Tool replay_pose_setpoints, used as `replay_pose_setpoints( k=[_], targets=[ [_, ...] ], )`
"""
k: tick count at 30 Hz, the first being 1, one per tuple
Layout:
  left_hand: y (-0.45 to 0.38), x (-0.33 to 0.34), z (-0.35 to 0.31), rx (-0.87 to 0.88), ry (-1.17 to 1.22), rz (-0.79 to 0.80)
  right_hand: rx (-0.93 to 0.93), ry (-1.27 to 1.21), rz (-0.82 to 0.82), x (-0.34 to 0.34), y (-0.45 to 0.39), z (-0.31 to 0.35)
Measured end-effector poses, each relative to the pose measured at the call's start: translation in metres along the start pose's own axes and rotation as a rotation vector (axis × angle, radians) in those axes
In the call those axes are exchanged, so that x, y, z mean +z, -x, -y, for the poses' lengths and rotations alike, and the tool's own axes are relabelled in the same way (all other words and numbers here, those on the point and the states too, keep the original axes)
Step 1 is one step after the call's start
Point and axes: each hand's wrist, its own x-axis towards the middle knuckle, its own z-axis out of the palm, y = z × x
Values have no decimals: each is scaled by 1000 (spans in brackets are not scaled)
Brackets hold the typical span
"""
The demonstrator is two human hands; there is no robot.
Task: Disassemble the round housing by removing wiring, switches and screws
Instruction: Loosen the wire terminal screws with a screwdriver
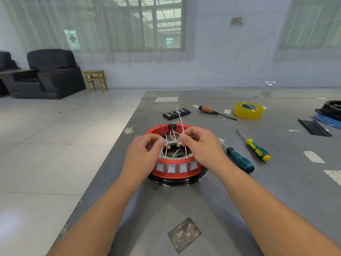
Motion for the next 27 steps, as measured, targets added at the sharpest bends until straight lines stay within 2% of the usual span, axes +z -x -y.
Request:
replay_pose_setpoints(
  k=[3,7,11,16,20,23,25,27],
  targets=[
    [-13,5,-5,50,-133,74,-9,-17,-34,-5,-4,-4],
    [-27,13,-14,-15,-99,89,21,-56,-106,-9,-9,-9],
    [-33,26,-18,-115,57,-17,46,-109,-160,-6,-8,-16],
    [-28,40,-18,-118,42,-164,68,-168,-199,3,-3,-20],
    [-27,35,-16,-39,-117,-35,74,-188,-198,-2,-4,-23],
    [-27,32,-17,114,-290,79,65,-157,-159,-6,-5,-25],
    [-26,35,-19,270,-454,85,51,-168,-143,-8,-5,-24],
    [-26,38,-22,306,-524,90,34,-183,-126,-10,-4,-23]
  ],
)
